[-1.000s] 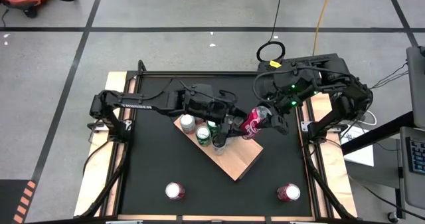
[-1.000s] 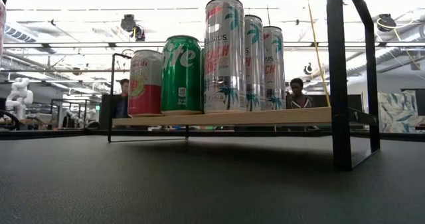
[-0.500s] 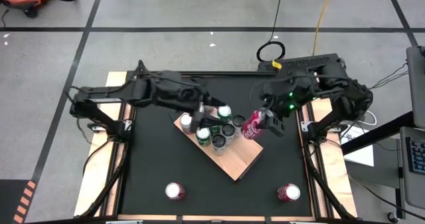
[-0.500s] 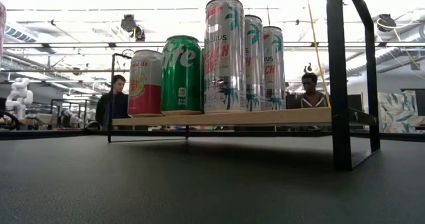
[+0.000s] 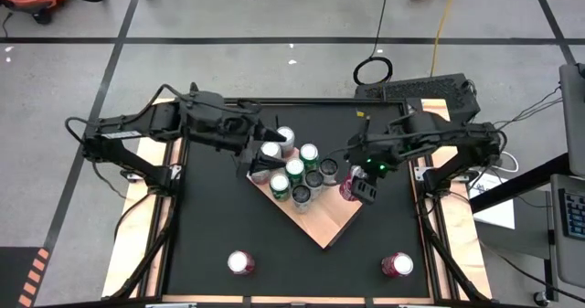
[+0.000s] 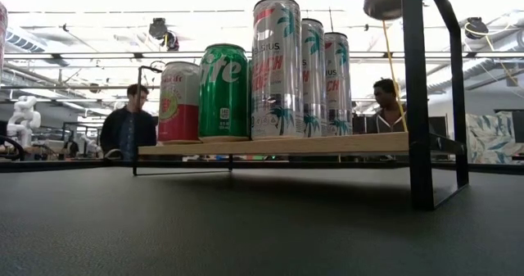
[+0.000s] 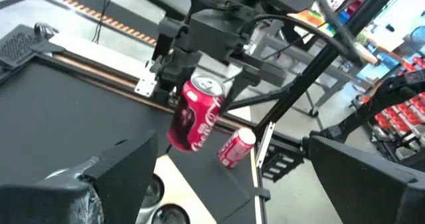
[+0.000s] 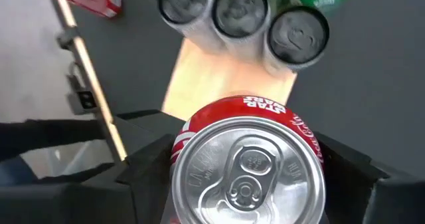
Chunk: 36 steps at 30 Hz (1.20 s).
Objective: Place canned beverage on shelf
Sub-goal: Put the top red soda can on the shelf
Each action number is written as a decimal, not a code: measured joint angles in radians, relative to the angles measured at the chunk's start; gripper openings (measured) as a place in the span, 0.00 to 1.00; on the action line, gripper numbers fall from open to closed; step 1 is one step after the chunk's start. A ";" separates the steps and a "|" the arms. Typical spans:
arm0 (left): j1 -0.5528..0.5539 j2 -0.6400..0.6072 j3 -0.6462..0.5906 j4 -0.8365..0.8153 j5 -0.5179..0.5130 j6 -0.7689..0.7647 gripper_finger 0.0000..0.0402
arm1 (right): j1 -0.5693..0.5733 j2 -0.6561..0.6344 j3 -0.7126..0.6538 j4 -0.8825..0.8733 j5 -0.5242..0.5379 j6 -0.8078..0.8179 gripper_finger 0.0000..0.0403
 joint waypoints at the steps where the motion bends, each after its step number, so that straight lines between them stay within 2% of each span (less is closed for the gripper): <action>1: -0.004 0.000 0.000 -0.009 0.000 0.000 0.98 | 0.000 0.000 -0.015 0.000 0.008 0.001 0.68; 11: -0.059 0.001 0.000 -0.071 0.001 0.002 0.98 | 0.008 -0.001 -0.163 0.035 0.123 0.059 0.69; 25: -0.091 0.001 0.000 -0.076 0.001 0.010 0.98 | 0.035 -0.006 -0.426 0.245 0.154 0.089 0.69; 31: -0.091 0.001 -0.001 -0.076 0.001 0.010 0.98 | 0.053 -0.077 -0.582 0.366 0.173 0.144 0.69; 36: -0.091 0.001 -0.001 -0.076 0.001 0.011 0.98 | 0.052 -0.114 -0.638 0.376 0.173 0.162 0.69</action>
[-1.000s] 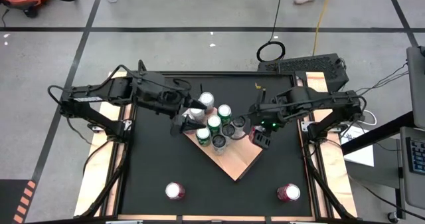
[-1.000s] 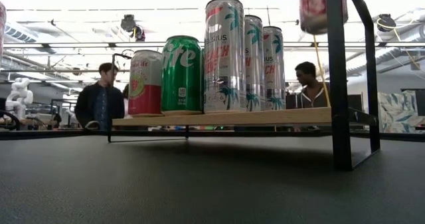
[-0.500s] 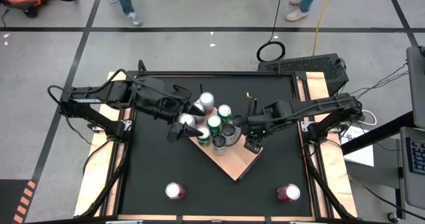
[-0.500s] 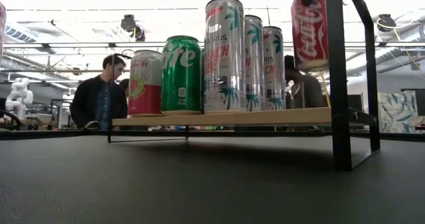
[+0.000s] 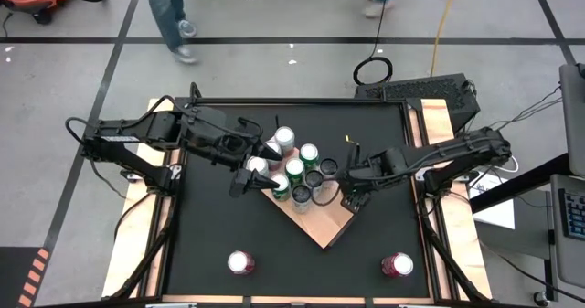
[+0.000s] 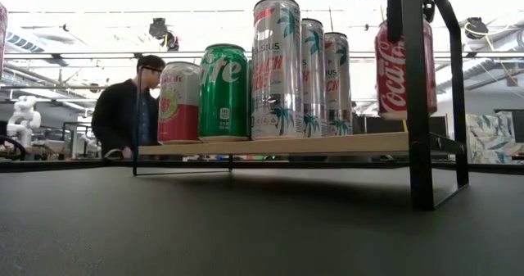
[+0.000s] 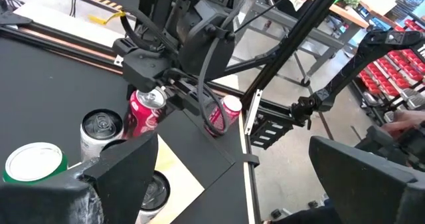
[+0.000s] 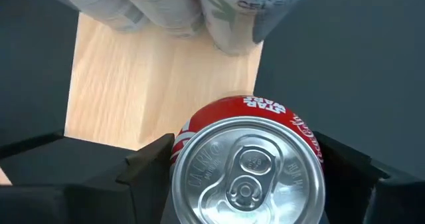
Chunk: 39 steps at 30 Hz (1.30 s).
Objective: Place canned beverage on shelf
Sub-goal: Put the top red soda can on the shelf
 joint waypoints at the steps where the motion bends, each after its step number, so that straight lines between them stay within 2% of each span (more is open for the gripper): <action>1: 0.000 0.000 0.000 0.000 0.000 0.000 0.98 | 0.000 -0.001 -0.001 0.001 0.000 0.003 0.69; 21: 0.002 0.001 0.000 0.004 -0.014 0.018 0.98 | 0.000 0.021 -0.063 0.133 -0.031 -0.001 0.69; 39: 0.002 0.001 0.000 0.003 -0.014 0.018 0.98 | -0.001 0.022 -0.063 0.120 -0.028 -0.004 0.69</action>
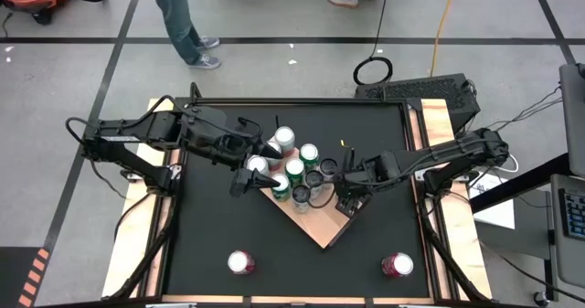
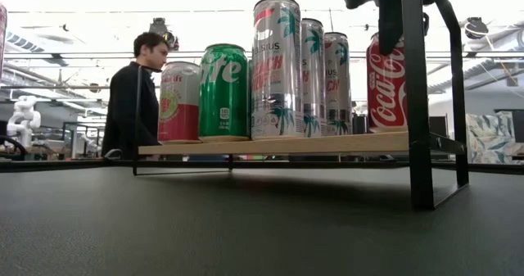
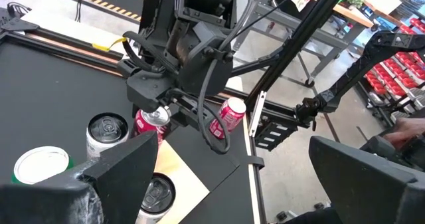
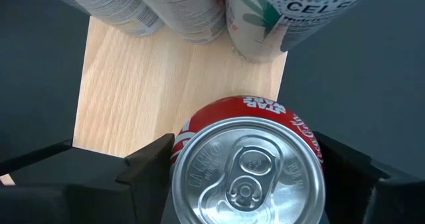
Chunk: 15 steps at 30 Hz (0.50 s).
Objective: Place canned beverage on shelf
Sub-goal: Put the top red soda can on the shelf
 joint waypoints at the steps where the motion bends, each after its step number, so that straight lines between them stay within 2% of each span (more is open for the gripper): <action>1: 0.000 0.000 0.000 0.000 0.000 0.000 0.98 | 0.000 0.000 0.000 0.000 0.000 -0.002 0.69; 15: 0.000 0.000 0.000 0.000 0.000 0.000 0.98 | 0.000 0.000 0.000 -0.001 0.001 -0.031 0.69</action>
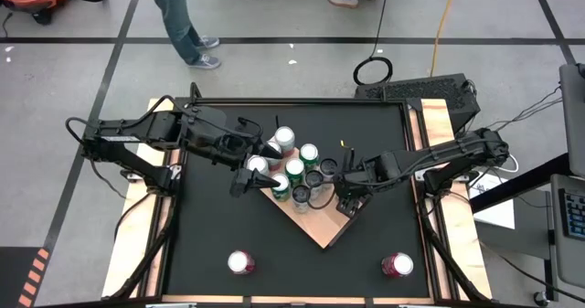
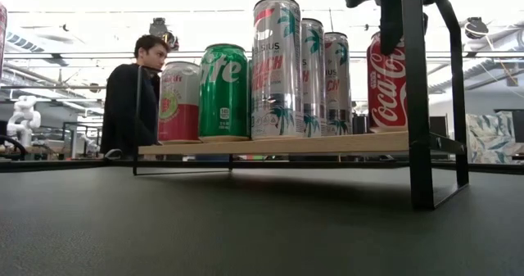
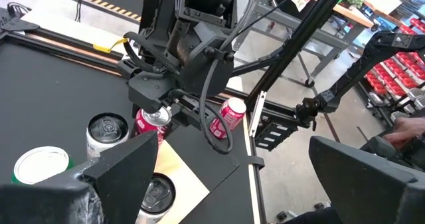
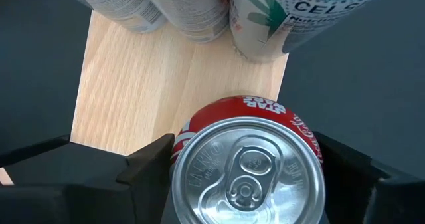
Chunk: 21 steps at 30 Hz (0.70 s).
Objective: Place canned beverage on shelf
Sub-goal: Put the top red soda can on the shelf
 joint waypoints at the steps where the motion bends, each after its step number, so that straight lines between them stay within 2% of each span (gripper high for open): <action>1: 0.000 0.000 0.000 0.000 0.000 0.000 0.98 | 0.000 0.000 0.000 0.000 0.000 -0.002 0.69; 21: 0.000 0.000 0.000 0.000 0.000 0.002 0.98 | -0.006 0.000 0.000 -0.001 -0.030 0.057 0.69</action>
